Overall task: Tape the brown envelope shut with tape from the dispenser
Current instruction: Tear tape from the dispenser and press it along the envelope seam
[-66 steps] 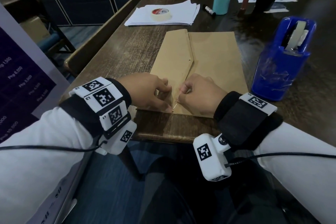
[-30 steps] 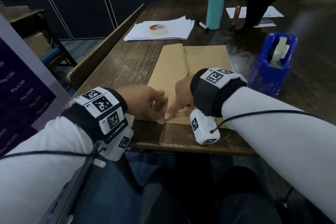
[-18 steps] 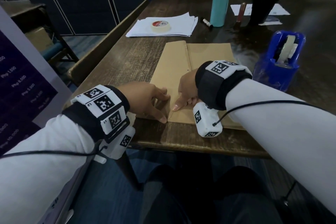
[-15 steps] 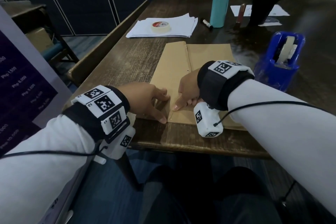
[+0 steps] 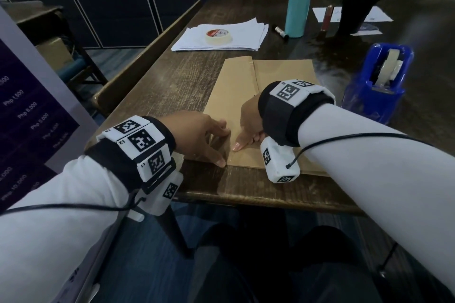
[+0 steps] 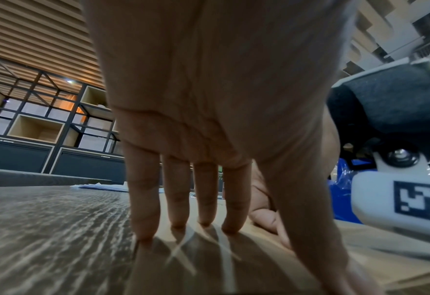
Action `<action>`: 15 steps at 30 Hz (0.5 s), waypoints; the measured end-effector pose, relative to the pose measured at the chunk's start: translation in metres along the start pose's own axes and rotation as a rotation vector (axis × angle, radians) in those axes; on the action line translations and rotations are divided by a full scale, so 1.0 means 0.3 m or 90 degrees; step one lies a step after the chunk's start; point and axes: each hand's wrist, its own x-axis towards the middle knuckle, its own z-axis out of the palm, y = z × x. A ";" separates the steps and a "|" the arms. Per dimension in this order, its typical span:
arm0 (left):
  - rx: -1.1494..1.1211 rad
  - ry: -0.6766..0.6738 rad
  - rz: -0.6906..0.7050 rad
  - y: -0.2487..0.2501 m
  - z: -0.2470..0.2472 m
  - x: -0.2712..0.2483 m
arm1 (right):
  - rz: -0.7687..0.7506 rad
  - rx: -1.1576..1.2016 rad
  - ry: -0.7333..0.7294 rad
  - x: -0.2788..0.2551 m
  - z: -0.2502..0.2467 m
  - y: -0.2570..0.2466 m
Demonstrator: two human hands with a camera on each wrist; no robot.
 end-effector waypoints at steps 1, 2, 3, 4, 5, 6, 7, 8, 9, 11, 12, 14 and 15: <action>0.000 0.001 0.001 -0.001 0.000 0.000 | -0.005 0.017 0.002 -0.006 -0.003 0.007; 0.000 0.002 0.003 -0.002 0.001 0.000 | -0.010 0.032 0.001 -0.012 -0.005 0.014; 0.000 0.002 0.004 -0.002 0.001 0.001 | -0.016 0.053 -0.004 -0.019 -0.006 0.020; 0.001 0.002 0.006 -0.003 0.001 0.001 | -0.022 0.081 -0.011 -0.024 -0.004 0.025; 0.001 0.004 0.007 -0.003 0.001 0.001 | -0.029 0.102 -0.016 -0.028 -0.002 0.024; 0.002 0.005 0.007 -0.003 0.001 0.001 | -0.034 0.100 -0.019 -0.030 -0.001 0.020; 0.002 0.005 0.007 -0.004 0.001 0.001 | -0.034 0.072 -0.021 -0.027 -0.001 0.014; -0.001 0.006 0.007 -0.005 0.002 0.001 | -0.027 0.032 -0.021 -0.021 -0.004 0.005; -0.007 0.006 0.007 -0.006 0.003 0.001 | -0.017 -0.009 -0.017 -0.014 -0.008 -0.005; -0.017 0.007 0.009 -0.008 0.005 0.001 | 0.005 -0.063 -0.003 -0.006 -0.012 -0.025; -0.019 0.006 0.010 -0.009 0.006 0.002 | 0.011 -0.075 0.004 -0.005 -0.014 -0.031; -0.017 0.004 0.011 -0.008 0.005 0.002 | 0.018 -0.082 -0.005 -0.005 -0.016 -0.029; -0.015 0.003 0.011 -0.007 0.004 0.002 | 0.018 -0.065 -0.027 -0.007 -0.015 -0.025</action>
